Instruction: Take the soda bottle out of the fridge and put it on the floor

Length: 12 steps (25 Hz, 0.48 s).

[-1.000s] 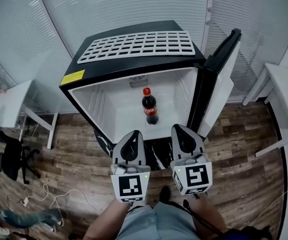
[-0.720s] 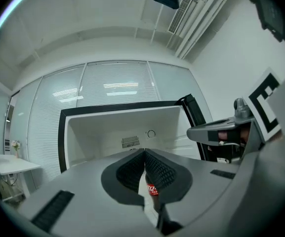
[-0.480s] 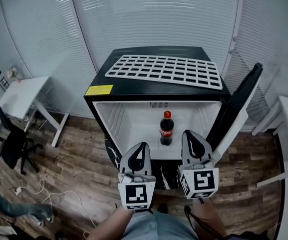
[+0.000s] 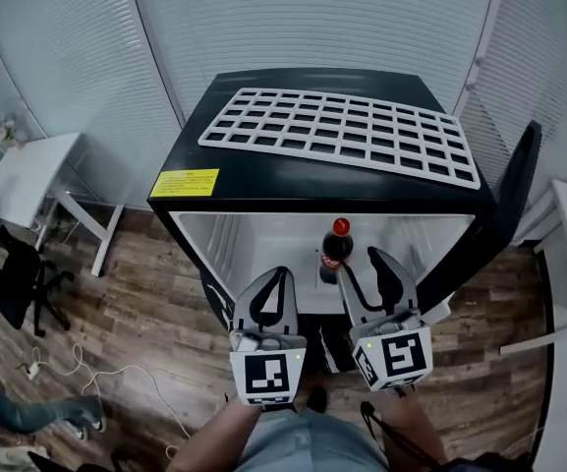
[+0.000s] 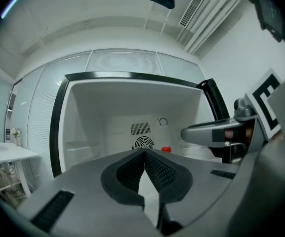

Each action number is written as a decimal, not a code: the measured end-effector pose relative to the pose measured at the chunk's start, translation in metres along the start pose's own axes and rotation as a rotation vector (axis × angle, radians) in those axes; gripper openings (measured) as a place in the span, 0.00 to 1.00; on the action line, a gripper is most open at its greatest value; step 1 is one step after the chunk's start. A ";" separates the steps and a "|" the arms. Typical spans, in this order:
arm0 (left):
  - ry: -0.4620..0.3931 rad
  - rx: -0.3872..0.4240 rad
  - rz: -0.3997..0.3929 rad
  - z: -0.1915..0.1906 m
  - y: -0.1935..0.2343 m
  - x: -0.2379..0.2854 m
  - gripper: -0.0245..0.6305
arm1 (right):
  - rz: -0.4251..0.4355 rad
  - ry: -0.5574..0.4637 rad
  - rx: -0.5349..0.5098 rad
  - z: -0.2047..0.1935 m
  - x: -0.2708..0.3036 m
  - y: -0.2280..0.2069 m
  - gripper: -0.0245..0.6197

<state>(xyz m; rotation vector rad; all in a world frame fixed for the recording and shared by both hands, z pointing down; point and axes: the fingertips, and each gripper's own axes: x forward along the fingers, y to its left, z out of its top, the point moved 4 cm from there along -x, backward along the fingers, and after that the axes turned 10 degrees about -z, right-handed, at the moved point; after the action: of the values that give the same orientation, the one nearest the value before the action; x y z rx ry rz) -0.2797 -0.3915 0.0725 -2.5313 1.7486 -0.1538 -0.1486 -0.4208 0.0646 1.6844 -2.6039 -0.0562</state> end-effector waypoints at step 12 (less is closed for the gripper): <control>0.017 0.015 -0.045 -0.012 0.017 0.025 0.07 | -0.009 0.089 -0.048 -0.021 0.039 0.001 0.47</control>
<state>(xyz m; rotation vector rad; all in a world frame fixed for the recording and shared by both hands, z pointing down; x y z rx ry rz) -0.2882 -0.4214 0.0842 -2.5674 1.6905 -0.1897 -0.1639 -0.4561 0.0860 1.6437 -2.5106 -0.0430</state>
